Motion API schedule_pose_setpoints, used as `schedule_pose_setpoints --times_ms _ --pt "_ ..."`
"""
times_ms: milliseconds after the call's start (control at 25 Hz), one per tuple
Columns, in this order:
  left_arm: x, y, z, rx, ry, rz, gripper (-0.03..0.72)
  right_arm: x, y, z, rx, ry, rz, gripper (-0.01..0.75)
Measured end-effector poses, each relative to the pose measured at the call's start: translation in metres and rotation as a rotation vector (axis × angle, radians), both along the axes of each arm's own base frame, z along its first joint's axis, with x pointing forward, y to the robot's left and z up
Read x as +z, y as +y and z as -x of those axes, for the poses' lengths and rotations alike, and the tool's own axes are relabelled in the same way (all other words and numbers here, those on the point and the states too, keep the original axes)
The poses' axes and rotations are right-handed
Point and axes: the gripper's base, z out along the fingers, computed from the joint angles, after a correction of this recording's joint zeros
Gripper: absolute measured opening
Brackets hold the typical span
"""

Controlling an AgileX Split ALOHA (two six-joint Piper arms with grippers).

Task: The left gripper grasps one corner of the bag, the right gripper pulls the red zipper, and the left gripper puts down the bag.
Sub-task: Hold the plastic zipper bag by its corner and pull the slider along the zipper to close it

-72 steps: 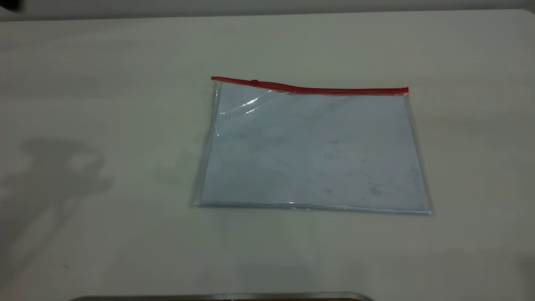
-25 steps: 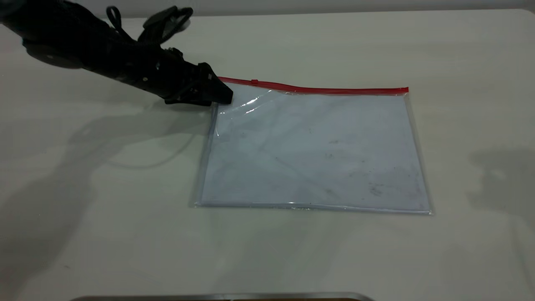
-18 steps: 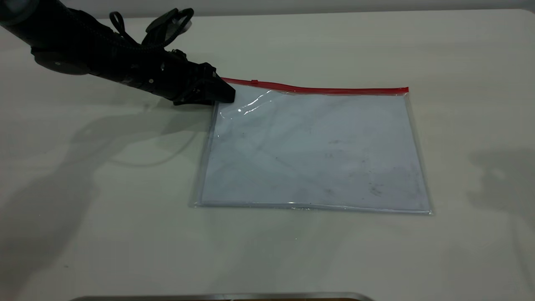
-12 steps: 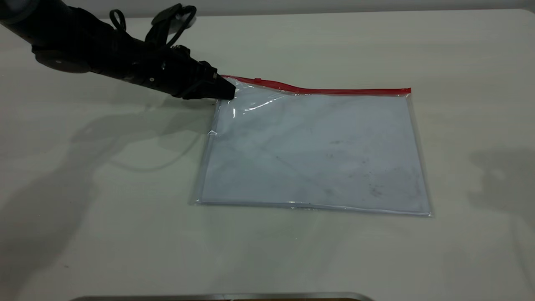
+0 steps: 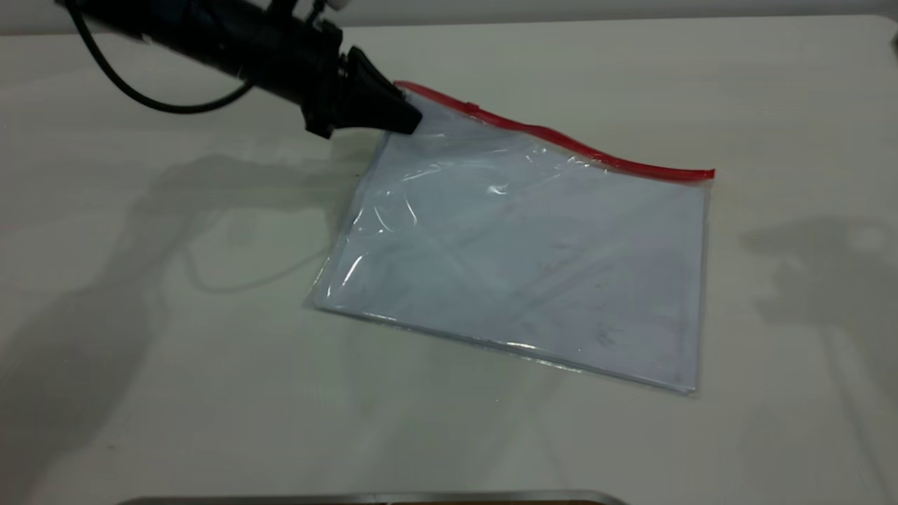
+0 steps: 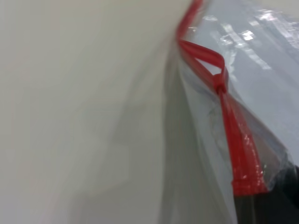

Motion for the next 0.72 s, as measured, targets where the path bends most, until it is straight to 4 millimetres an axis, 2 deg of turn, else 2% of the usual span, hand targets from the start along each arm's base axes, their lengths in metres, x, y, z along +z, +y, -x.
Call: schedule_pose_setpoints --times_ms 160,400,560,720 --pt "0.015 -0.001 -0.006 -0.133 -0.062 -0.023 0.053 -0.02 0.023 -0.033 0.123 0.02 0.035 0.547" --pt "0.024 0.0 -0.013 -0.204 -0.126 -0.079 0.053 -0.044 0.076 -0.079 0.335 0.001 0.081 0.547" --pt "0.023 -0.009 -0.012 -0.217 -0.148 -0.104 0.053 -0.061 0.12 -0.095 0.462 -0.013 0.084 0.547" --pt "0.02 -0.024 -0.007 -0.25 -0.171 -0.141 0.053 -0.08 0.159 -0.097 0.597 -0.014 0.094 0.547"
